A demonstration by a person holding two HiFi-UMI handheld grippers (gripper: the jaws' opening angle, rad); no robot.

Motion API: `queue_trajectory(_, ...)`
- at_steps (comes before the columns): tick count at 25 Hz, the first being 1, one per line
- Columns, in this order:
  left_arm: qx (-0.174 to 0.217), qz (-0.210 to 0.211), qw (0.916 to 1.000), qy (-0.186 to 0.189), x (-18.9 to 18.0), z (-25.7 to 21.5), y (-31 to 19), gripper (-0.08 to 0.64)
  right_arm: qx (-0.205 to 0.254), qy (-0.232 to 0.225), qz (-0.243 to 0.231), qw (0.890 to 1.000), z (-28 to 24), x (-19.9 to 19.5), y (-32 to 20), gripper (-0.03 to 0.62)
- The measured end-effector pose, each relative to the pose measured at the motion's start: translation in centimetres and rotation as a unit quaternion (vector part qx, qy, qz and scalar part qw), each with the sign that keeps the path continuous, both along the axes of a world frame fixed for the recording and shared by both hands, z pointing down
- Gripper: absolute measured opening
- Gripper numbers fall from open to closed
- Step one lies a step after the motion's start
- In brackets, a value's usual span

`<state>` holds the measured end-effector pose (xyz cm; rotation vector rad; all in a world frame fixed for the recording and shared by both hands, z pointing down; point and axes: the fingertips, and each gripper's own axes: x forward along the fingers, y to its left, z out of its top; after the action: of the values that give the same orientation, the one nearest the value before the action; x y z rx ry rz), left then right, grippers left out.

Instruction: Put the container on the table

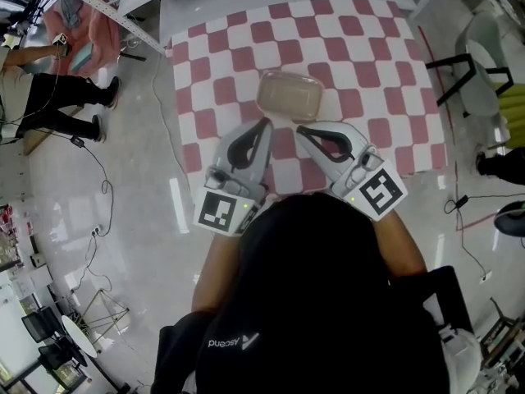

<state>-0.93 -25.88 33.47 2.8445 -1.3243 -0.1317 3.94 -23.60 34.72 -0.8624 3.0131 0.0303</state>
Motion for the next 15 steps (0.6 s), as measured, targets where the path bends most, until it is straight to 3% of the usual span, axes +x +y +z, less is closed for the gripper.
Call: queue_trajectory(15, 0.005, 0.021, 0.9998, 0.002, 1.3, 0.0, 2.1, 0.011, 0.015, 0.008, 0.05, 0.999, -0.4, 1.6, 1.2, 0.003)
